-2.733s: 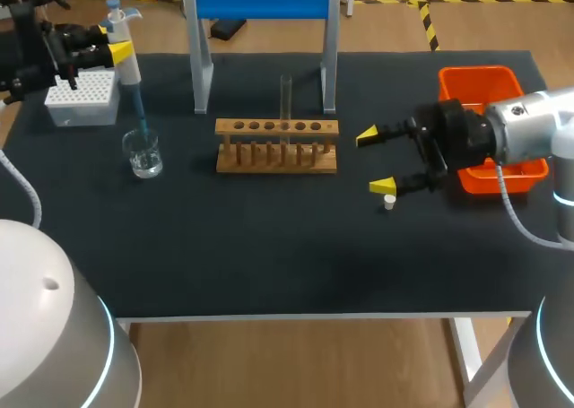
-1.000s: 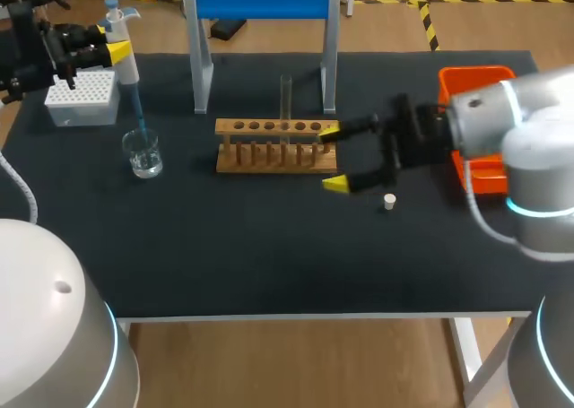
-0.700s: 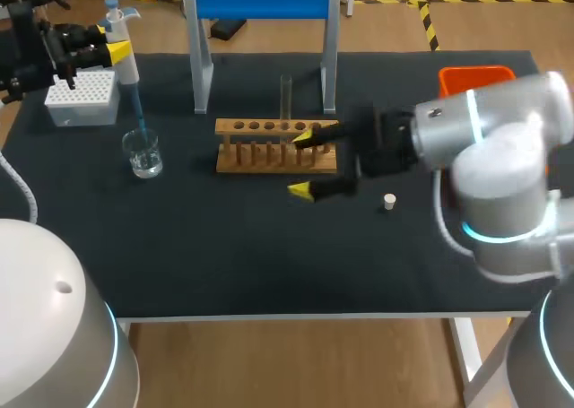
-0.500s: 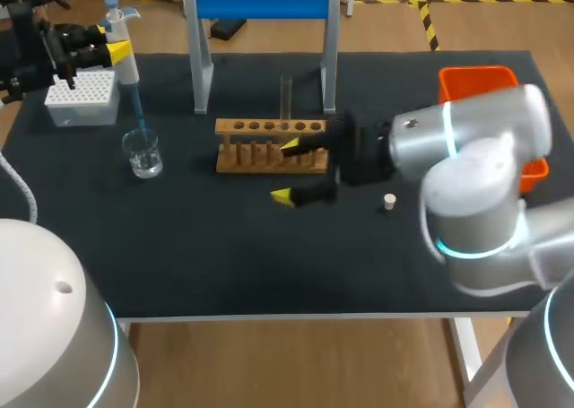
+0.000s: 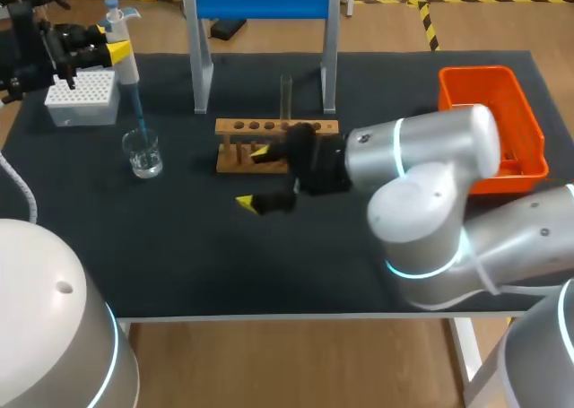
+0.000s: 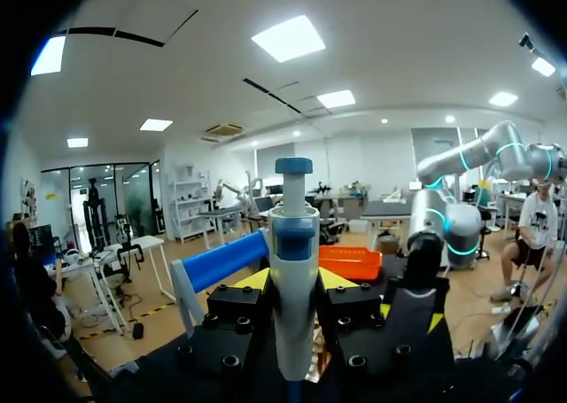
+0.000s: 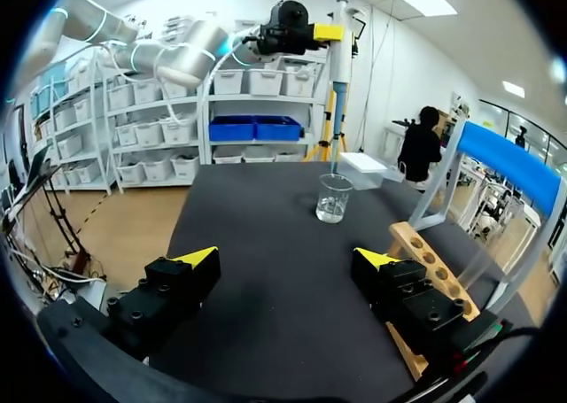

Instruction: Invert the test tube, pick up the pipette, mount the tip to pipette, aspirate from beaker and dispense into the tube, eject the tip, return the pipette, and cap with the stopper.

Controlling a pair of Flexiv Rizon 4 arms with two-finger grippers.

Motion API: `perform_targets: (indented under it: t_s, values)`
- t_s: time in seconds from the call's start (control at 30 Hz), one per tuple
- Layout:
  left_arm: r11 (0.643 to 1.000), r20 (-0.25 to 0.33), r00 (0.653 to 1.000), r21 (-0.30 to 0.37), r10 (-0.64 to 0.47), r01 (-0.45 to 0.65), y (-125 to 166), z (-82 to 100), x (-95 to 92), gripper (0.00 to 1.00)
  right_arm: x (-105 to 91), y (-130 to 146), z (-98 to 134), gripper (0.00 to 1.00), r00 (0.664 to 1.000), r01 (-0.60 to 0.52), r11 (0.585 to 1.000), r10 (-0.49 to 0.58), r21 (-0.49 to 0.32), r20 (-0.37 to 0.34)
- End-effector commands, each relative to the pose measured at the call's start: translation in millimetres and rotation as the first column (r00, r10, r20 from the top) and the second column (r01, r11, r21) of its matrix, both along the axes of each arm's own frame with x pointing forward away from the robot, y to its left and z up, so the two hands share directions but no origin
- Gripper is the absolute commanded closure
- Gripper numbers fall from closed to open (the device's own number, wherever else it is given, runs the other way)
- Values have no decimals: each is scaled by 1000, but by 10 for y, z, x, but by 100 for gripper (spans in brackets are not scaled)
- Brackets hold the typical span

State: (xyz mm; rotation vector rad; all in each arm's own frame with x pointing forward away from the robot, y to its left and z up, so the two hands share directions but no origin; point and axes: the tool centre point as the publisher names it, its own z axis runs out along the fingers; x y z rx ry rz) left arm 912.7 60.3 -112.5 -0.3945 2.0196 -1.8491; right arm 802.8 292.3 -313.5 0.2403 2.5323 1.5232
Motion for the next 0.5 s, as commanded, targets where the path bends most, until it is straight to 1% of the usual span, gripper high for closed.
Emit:
perform_targets:
  t_s: [0.03, 0.23, 0.5]
  values:
    - [1000, 3, 1000, -2, 1, -1, -6, -8, 4, 100, 77, 341, -179, 0, 999, 51, 998, -51, -25, 11]
    - [1000, 3, 1000, -2, 1, -1, -6, -8, 4, 100, 130, 399, -253, 0, 997, 79, 997, -79, -9, -17]
    - [1000, 3, 1000, -2, 1, -1, -6, -8, 4, 100, 188, 480, -296, 0, 996, 85, 996, -85, -9, -27]
